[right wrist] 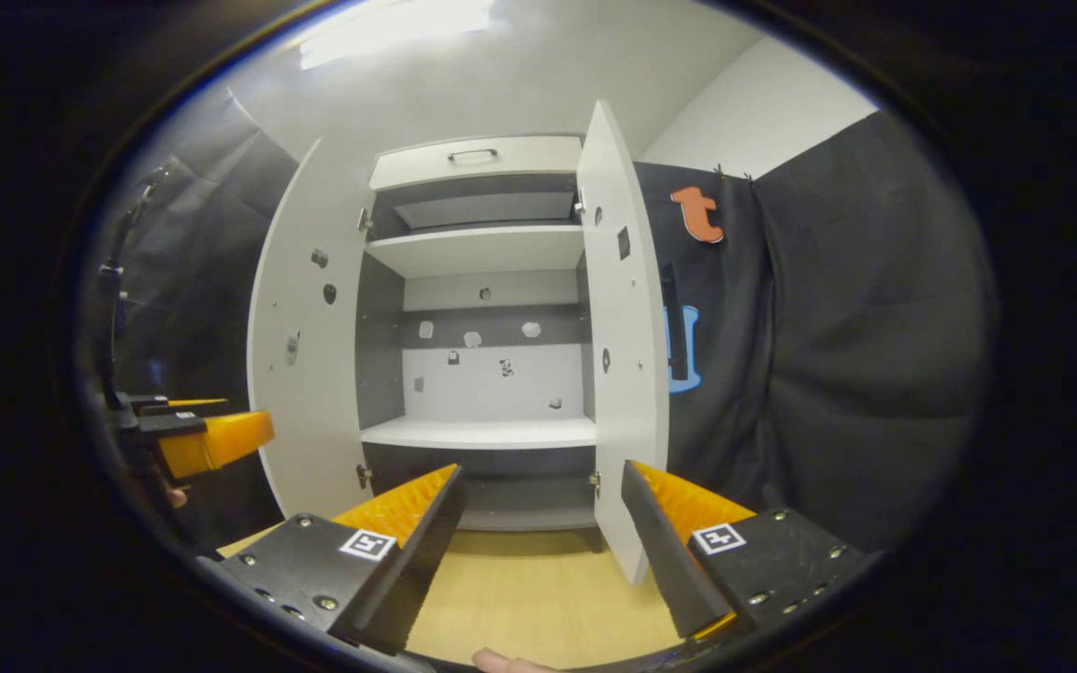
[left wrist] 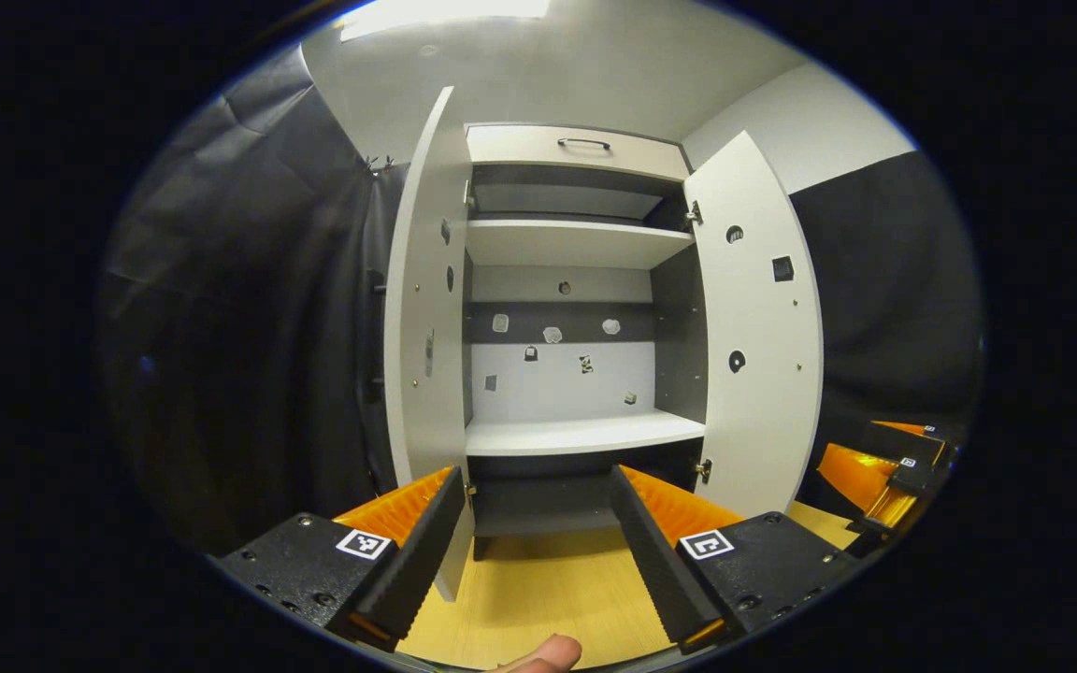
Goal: Open the right door of the double-door shoe cabinet with the right hand, and open the left door with the left hand.
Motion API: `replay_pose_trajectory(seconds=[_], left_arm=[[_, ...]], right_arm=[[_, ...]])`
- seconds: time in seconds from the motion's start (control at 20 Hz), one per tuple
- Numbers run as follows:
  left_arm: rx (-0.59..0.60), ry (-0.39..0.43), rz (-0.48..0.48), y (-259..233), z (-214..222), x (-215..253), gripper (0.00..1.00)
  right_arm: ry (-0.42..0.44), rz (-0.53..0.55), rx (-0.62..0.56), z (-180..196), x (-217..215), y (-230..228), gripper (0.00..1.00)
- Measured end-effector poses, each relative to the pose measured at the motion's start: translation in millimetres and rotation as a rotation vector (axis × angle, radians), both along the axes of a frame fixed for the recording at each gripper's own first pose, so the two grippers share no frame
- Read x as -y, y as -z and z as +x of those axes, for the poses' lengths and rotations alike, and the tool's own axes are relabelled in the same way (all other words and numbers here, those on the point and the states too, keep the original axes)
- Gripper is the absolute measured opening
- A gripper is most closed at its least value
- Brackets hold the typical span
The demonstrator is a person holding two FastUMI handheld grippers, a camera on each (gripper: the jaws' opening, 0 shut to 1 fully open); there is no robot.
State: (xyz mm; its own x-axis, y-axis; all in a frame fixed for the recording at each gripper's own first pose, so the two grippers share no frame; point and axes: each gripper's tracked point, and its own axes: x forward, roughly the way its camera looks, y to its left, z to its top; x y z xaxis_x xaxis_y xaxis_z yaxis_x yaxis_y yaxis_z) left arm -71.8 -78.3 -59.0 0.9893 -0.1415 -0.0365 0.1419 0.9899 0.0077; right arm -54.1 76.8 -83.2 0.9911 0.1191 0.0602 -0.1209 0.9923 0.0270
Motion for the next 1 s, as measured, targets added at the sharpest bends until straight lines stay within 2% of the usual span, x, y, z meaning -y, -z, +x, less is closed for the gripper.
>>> replay_pose_trajectory(seconds=[0.1, 0.45, 0.5, 0.55, 0.65, 1.0], left_arm=[[-0.005, 0.009, 0.002, 5, -1, 5, 0.96], [0.037, -0.028, 0.018, -7, -8, -9, 0.96], [0.047, -0.036, 0.019, -11, -9, -12, 0.96], [0.059, -0.042, 0.019, -15, -10, -14, 0.96], [0.075, -0.053, 0.019, -21, -12, -18, 0.96], [0.094, -0.077, -0.019, -32, -9, -28, 0.94]], right_arm=[[-0.005, -0.008, 0.000, 0, -3, -1, 0.99], [-0.018, -0.027, 0.009, -1, -9, -9, 0.99], [-0.020, -0.029, 0.011, -1, -10, -12, 0.96], [-0.023, -0.029, 0.016, -1, -11, -15, 0.99], [-0.031, -0.026, 0.031, -4, -13, -24, 0.96], [-0.044, -0.040, 0.090, -13, -14, -55, 0.96]])
